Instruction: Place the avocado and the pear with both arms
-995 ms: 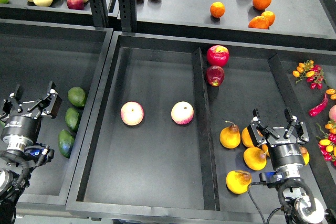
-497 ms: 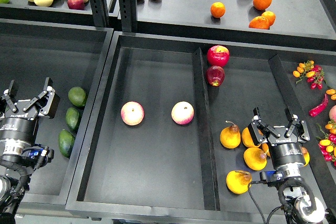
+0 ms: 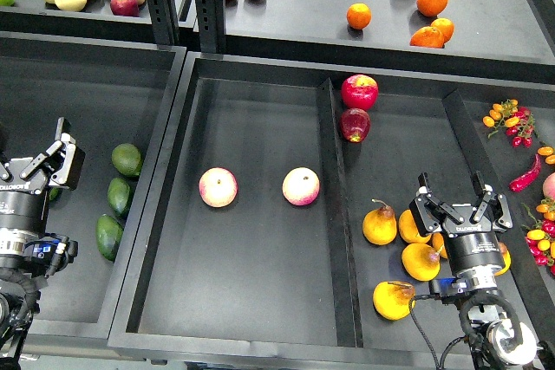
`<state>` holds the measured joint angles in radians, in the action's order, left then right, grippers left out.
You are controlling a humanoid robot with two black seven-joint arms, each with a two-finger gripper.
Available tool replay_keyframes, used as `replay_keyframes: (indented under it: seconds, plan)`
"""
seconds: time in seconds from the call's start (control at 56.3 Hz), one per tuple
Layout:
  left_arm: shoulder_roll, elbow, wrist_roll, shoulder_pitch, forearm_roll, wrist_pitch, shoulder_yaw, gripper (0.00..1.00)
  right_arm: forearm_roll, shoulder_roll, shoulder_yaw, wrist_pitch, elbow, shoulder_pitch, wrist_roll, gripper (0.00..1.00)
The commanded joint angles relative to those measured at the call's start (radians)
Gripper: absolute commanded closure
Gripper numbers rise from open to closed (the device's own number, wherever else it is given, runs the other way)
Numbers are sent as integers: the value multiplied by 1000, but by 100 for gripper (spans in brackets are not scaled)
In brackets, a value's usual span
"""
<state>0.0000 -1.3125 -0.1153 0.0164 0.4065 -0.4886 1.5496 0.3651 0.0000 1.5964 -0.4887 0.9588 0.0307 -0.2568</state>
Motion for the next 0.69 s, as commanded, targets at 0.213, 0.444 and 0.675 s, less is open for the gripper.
replay_keyframes:
  seconds: [0.213, 0.444, 0.675]
  plan:
    - [0, -1, 2, 36, -8, 0, -2, 1, -2, 0, -1, 0, -3, 47, 1, 0]
    - [0, 4, 3, 37, -9, 0, -19, 1, -3, 0, 2, 0, -5, 49, 1, 0]
    - [0, 12, 3, 39, -9, 0, -23, 1, -3, 0, 8, 0, -11, 49, 2, 0]
